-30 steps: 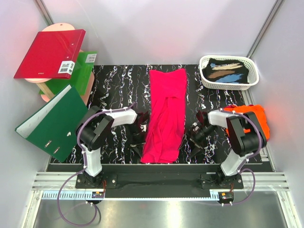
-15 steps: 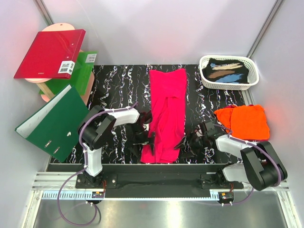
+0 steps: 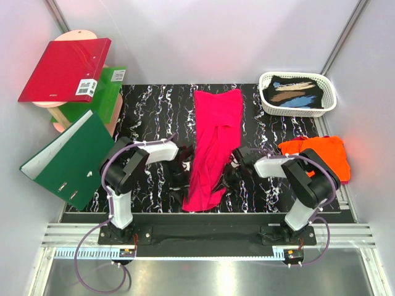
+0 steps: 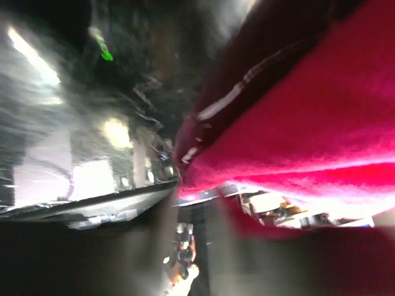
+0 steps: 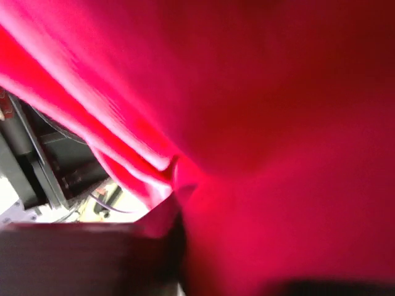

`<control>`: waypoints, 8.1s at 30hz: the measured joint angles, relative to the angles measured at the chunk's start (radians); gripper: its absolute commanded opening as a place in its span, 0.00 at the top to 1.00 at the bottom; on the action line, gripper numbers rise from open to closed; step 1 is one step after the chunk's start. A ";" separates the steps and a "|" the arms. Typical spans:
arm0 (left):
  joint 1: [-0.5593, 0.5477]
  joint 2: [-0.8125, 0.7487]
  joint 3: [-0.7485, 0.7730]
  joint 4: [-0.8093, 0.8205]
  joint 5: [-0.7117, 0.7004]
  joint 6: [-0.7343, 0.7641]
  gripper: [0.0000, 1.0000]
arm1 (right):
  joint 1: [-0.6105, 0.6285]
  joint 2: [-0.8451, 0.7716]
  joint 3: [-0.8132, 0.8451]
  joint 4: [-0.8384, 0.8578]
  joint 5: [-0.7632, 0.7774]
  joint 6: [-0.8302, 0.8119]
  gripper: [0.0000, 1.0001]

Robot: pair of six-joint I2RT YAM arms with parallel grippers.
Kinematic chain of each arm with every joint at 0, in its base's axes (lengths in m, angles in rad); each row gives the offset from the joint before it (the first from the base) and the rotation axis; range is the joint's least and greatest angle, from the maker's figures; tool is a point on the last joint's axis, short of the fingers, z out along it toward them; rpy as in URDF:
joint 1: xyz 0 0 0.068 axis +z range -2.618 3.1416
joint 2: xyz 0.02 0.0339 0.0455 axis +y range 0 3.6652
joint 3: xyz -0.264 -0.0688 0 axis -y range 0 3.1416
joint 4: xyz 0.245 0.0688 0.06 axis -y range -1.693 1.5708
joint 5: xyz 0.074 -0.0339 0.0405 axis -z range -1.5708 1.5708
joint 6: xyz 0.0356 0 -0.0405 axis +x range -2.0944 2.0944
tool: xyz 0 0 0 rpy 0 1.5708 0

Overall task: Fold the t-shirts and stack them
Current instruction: Grab the bottom of the folded rectangular tshirt with both arms, then fold the folded rectangular tshirt in 1/3 of the way

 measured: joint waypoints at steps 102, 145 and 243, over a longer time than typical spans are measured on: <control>0.264 0.153 0.790 -0.115 -0.170 0.080 0.01 | -0.410 0.756 1.558 -0.820 -0.035 -0.584 0.30; 0.263 0.247 0.739 -0.111 -0.178 0.043 0.01 | -0.322 0.777 1.785 -0.889 0.209 -0.629 0.30; 0.264 0.600 1.086 0.091 -0.066 -0.062 1.00 | -0.274 0.699 1.559 -0.809 0.514 -0.601 1.00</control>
